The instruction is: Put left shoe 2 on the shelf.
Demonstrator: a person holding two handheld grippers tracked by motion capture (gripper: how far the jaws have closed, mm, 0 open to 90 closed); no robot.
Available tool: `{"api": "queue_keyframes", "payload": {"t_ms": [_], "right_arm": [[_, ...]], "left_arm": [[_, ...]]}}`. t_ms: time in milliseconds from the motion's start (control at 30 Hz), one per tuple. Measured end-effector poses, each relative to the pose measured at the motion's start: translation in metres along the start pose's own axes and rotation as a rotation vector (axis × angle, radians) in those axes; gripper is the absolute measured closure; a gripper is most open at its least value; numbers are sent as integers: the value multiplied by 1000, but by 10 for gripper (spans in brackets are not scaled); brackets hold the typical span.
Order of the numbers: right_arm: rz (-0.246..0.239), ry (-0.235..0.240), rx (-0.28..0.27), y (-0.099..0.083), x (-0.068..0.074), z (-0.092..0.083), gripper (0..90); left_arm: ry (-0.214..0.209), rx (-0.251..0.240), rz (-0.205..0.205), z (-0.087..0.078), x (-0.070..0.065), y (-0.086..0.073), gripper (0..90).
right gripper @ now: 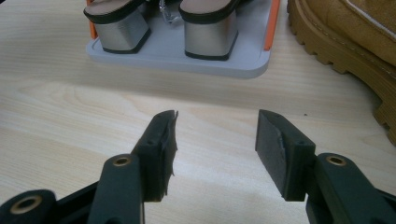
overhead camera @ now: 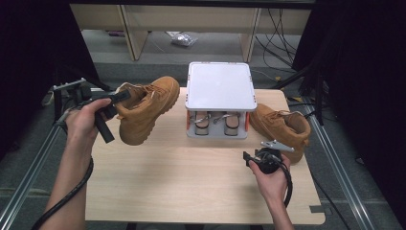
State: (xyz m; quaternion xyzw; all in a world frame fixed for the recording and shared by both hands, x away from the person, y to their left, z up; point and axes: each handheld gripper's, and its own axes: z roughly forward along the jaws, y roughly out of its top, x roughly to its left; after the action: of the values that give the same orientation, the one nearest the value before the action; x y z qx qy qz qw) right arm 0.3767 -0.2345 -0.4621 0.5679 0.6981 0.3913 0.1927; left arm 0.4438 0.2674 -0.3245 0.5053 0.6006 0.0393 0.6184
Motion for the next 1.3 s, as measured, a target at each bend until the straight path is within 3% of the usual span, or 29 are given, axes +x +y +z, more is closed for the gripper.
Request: {"api": "queue_keyframes", "payload": {"t_ms": [533,1300], "right_arm": [[4,13,-8,0,-1,0,488],[1,-6,7,0,0,0,489]], "left_arm": [[-15,-13,0,6,-9,11,799],[-32,-29,-10,21,-24,24,799]]}}
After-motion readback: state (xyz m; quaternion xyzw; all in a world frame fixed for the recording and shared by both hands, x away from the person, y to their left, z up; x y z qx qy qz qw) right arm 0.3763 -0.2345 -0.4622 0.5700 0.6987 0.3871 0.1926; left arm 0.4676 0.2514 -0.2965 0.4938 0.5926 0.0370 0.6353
